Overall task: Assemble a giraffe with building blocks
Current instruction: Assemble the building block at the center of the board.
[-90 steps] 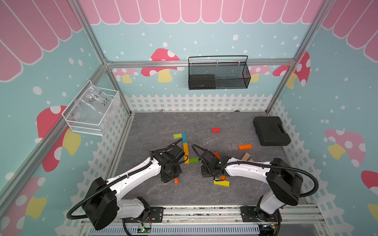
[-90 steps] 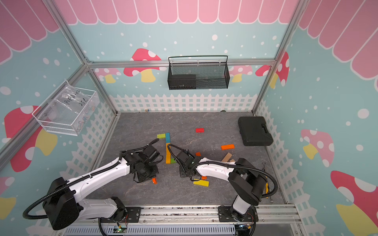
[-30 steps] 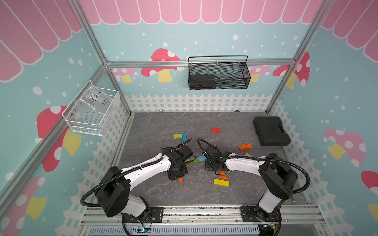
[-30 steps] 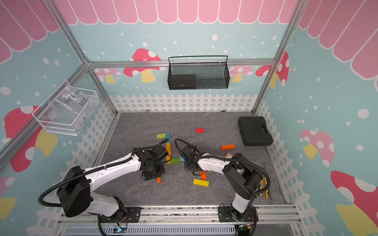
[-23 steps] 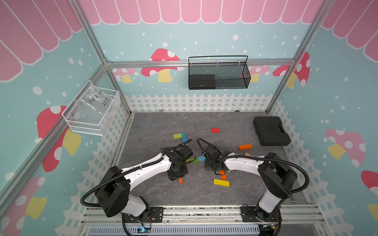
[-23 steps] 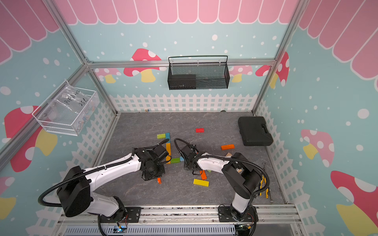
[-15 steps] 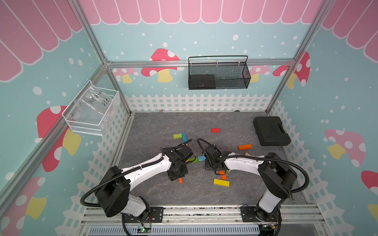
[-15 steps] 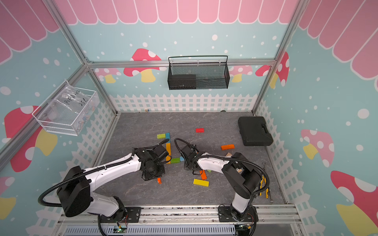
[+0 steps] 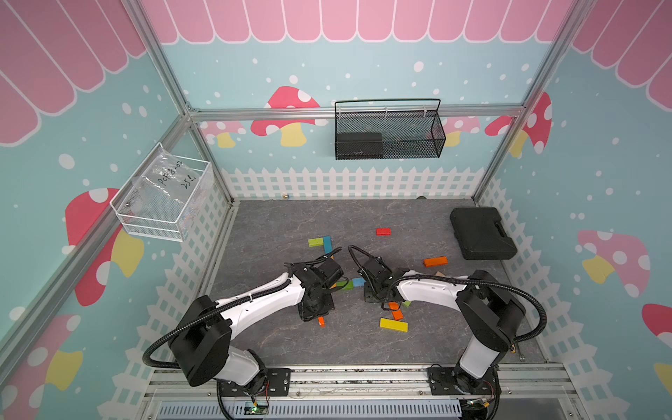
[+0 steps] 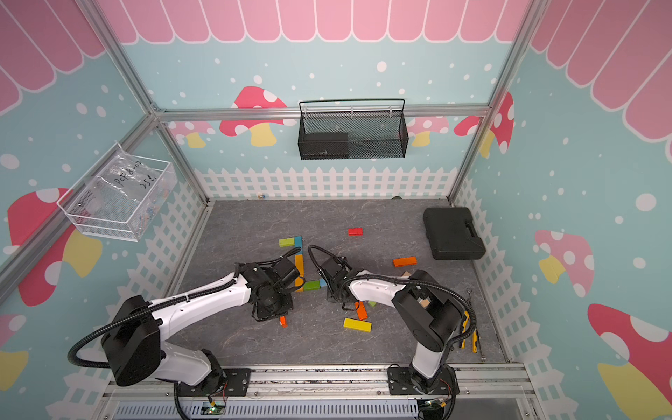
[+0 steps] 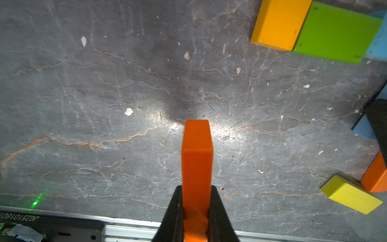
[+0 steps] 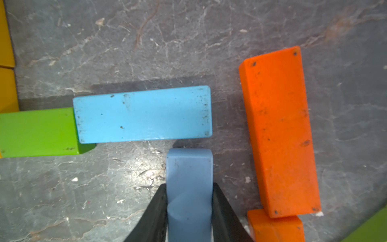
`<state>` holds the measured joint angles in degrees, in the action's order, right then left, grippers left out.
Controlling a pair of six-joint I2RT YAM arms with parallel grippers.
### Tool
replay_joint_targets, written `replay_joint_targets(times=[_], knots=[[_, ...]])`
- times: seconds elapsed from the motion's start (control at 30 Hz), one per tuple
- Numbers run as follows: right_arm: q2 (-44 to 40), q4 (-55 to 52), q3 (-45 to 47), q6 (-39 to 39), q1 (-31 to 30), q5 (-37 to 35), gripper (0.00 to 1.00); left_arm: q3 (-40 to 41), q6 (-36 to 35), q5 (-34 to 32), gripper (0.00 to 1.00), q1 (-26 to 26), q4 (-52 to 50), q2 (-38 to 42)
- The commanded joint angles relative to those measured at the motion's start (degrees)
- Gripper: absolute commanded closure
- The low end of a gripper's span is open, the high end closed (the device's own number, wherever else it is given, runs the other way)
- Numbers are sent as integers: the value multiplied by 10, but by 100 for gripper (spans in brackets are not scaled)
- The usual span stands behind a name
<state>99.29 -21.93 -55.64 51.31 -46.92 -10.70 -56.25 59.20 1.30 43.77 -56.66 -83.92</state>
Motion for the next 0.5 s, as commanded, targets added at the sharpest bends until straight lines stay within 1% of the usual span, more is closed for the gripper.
replay_joint_targets(times=[0.0, 0.33, 0.47], knots=[[12, -22, -3, -3, 2, -15, 63, -3, -4, -7, 83, 5, 5, -9], [13, -24, -12, -14, 2, -11, 57, -7, -7, -6, 83, 7, 5, -14], [0, -31, -20, -27, 3, -1, 51, -7, -7, -5, 83, 8, 5, -17]])
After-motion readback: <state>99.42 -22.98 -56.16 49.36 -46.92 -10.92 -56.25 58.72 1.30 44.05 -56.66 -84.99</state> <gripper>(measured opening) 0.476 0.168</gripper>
